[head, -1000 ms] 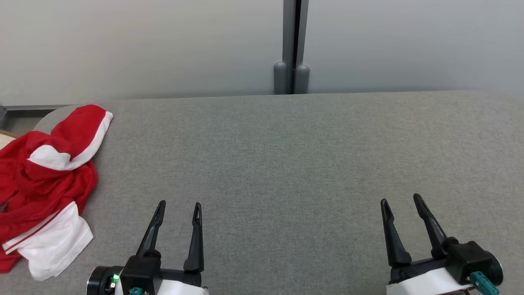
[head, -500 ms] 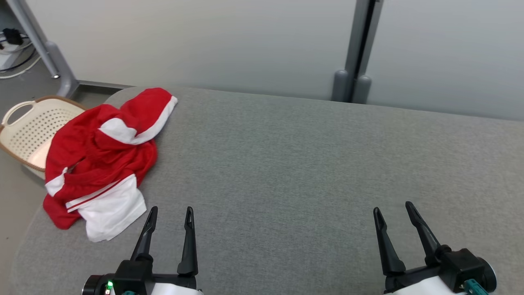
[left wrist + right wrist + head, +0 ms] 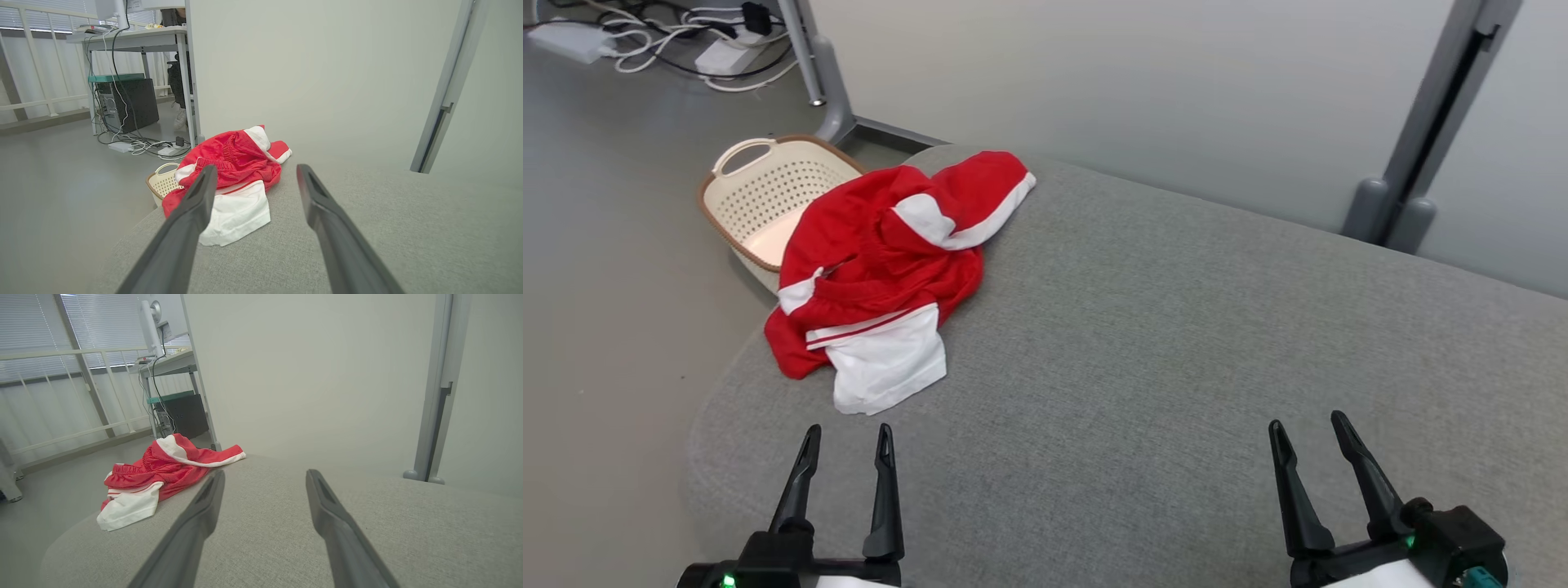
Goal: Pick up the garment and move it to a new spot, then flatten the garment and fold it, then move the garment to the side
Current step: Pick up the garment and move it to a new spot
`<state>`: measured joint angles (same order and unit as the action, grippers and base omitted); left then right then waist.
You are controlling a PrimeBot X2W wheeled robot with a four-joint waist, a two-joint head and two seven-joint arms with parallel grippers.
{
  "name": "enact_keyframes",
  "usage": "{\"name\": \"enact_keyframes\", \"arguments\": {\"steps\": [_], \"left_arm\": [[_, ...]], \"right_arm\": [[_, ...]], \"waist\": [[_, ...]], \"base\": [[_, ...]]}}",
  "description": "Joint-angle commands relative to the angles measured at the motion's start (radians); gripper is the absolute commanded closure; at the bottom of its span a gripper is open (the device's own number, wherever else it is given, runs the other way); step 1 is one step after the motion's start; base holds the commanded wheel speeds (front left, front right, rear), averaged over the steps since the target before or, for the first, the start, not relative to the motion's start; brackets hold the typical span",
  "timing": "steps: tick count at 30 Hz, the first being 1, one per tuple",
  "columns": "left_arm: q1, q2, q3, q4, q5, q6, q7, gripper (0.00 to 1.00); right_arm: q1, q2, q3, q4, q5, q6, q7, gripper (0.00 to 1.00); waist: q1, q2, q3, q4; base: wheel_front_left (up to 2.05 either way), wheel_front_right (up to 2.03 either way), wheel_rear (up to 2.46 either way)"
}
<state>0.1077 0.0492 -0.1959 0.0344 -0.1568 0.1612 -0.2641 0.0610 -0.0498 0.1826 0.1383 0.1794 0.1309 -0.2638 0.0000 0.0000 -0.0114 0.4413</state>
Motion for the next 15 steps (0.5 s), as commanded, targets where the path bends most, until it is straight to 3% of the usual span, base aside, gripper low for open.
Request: {"name": "enact_keyframes", "arguments": {"steps": [1,8,12,15], "left_arm": [[-0.001,0.002,0.002,-0.004,0.007,-0.007,-0.001,0.00],[-0.145,0.002,0.038,0.013,0.043,-0.071,-0.001,0.00],[-0.322,0.012,0.087,0.069,0.063,-0.126,-0.001,0.00],[-0.477,0.036,0.125,0.192,0.064,-0.158,0.000,0.00]], "right_arm": [[0.000,-0.002,-0.006,-0.011,0.031,0.000,-0.001,0.00],[-0.023,-0.013,-0.026,-0.018,0.045,0.000,-0.001,0.00],[-0.046,-0.061,-0.032,-0.040,0.036,0.000,-0.001,0.00],[-0.067,-0.112,-0.035,-0.055,0.038,0.000,-0.001,0.00]], "waist": [[0.0000,0.0000,0.013,0.035],[0.0000,0.0000,0.088,0.048],[0.0000,0.0000,0.174,0.024],[0.0000,0.0000,0.246,-0.003]], "base": [[0.00,0.00,0.00],[0.00,0.00,0.00],[0.00,0.00,0.00],[0.00,0.00,0.00]]}}
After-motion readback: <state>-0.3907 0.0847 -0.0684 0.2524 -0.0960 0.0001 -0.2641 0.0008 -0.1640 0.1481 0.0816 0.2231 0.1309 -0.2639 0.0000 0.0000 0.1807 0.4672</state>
